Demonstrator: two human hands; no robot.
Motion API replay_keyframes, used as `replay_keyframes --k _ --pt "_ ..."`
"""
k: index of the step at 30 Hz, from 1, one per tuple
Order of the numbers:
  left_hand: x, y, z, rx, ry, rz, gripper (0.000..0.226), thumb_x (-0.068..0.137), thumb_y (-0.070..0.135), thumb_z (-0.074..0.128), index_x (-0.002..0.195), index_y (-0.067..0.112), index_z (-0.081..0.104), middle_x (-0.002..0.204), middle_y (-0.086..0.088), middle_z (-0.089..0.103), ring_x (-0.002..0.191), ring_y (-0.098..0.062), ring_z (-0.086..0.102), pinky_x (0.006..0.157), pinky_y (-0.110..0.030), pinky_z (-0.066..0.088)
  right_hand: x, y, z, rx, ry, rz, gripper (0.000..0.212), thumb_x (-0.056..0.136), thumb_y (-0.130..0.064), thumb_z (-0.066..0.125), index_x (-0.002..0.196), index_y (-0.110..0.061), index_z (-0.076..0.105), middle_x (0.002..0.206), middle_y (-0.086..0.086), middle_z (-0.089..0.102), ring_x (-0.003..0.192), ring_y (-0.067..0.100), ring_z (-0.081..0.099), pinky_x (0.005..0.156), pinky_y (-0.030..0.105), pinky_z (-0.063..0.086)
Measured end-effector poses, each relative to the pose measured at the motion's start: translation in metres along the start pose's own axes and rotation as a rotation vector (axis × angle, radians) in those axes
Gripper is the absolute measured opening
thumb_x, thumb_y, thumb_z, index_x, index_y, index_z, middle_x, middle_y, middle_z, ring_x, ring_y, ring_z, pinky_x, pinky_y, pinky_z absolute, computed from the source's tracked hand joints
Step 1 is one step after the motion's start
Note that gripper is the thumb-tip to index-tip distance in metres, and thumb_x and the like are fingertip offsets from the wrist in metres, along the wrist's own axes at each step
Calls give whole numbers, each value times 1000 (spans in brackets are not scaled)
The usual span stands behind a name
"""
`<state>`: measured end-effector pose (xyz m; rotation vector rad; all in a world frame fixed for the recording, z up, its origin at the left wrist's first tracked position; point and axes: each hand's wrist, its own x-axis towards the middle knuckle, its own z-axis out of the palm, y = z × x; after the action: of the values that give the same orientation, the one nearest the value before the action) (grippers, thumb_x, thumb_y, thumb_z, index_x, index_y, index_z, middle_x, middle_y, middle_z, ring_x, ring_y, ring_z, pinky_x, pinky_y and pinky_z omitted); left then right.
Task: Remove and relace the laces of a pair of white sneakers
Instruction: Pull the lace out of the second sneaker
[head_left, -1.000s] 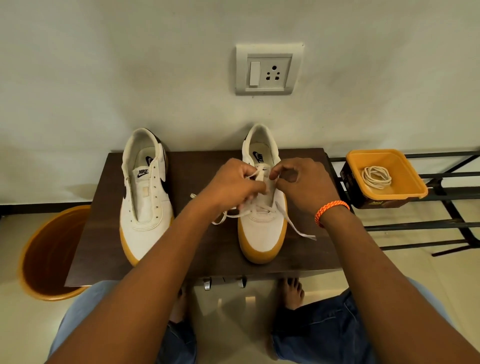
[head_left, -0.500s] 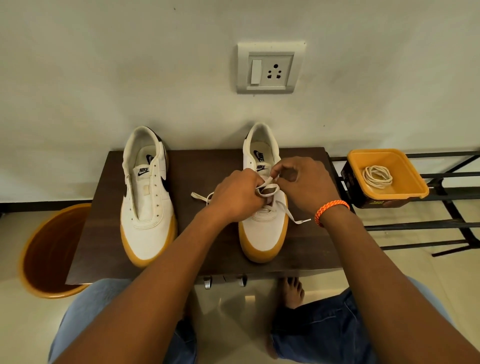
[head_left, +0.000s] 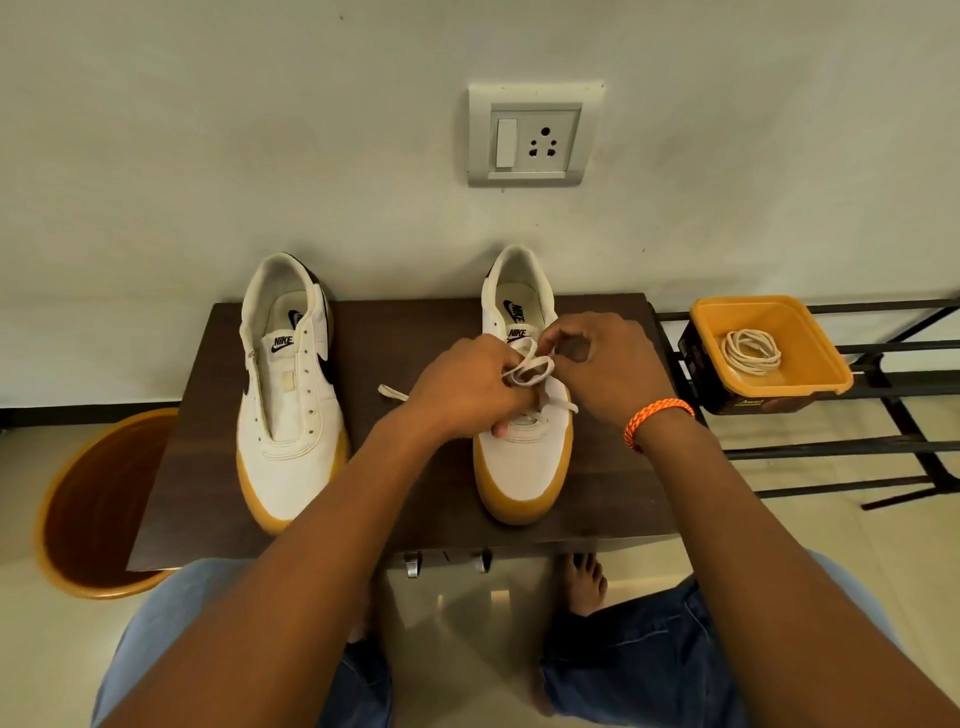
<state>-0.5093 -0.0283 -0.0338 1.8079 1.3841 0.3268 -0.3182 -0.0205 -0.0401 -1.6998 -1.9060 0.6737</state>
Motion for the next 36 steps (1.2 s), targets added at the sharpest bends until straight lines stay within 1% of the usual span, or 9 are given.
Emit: replay_keyframes --k 6,11,14,16,18,21,24,31,36 --pt "5 -5 9 -2 48 -5 11 95 32 77 86 26 77 57 2 71 53 -3 68 81 -44 63 1 0 -1 -5 -2 6 15 85 -21 72 87 -35 76 92 -11 74 85 10 69 82 39 62" --pt "0 -1 -3 -166 -5 -34 9 95 16 76 91 8 77 58 -3 69 44 -8 60 54 -24 50 0 0 -2 33 -17 20 16 82 -21 73 86 -36 76 89 -13 74 84 9 70 80 41 62" --pt "-2 -1 -15 -333 9 -77 16 100 13 68 95 -2 72 59 -8 62 41 -15 51 48 -27 46 -1 -1 -4 40 -20 31 18 81 -19 71 85 -36 76 89 -12 74 86 10 70 81 41 62" --pt "-2 -2 -19 -386 63 -82 18 102 14 63 93 0 69 58 -8 60 41 -18 48 46 -30 45 -1 -2 -4 34 -21 28 17 82 -19 71 85 -35 76 91 -12 74 87 11 70 82 41 62" --pt "-1 -2 -16 -260 108 -46 16 102 20 62 92 9 69 58 -5 66 44 -19 56 50 -32 49 -1 -2 -3 27 -22 26 17 84 -19 72 87 -34 77 93 -11 74 89 11 69 84 42 62" --pt "1 -2 -2 6 70 1 13 96 37 67 91 25 71 59 2 72 56 -9 69 71 -40 61 -1 -3 -2 18 -19 18 15 85 -19 73 88 -33 77 93 -10 75 89 11 70 84 42 62" --pt "5 -4 9 79 33 -32 17 93 40 73 85 25 72 55 6 70 65 -8 71 82 -45 61 -2 -4 -1 23 -4 10 14 85 -21 73 88 -33 77 93 -12 75 88 11 71 83 42 62" --pt "7 -7 8 140 43 -55 18 96 39 74 89 24 68 57 4 70 67 -11 72 83 -47 62 -1 -3 0 12 -16 7 15 85 -21 73 88 -34 77 94 -13 75 89 9 70 84 41 62" --pt "5 1 11 331 87 -30 23 98 45 69 103 24 63 95 1 68 84 -20 68 79 -46 61 -1 -2 -2 18 -10 8 15 85 -20 73 87 -34 77 92 -13 75 89 9 70 84 40 62"
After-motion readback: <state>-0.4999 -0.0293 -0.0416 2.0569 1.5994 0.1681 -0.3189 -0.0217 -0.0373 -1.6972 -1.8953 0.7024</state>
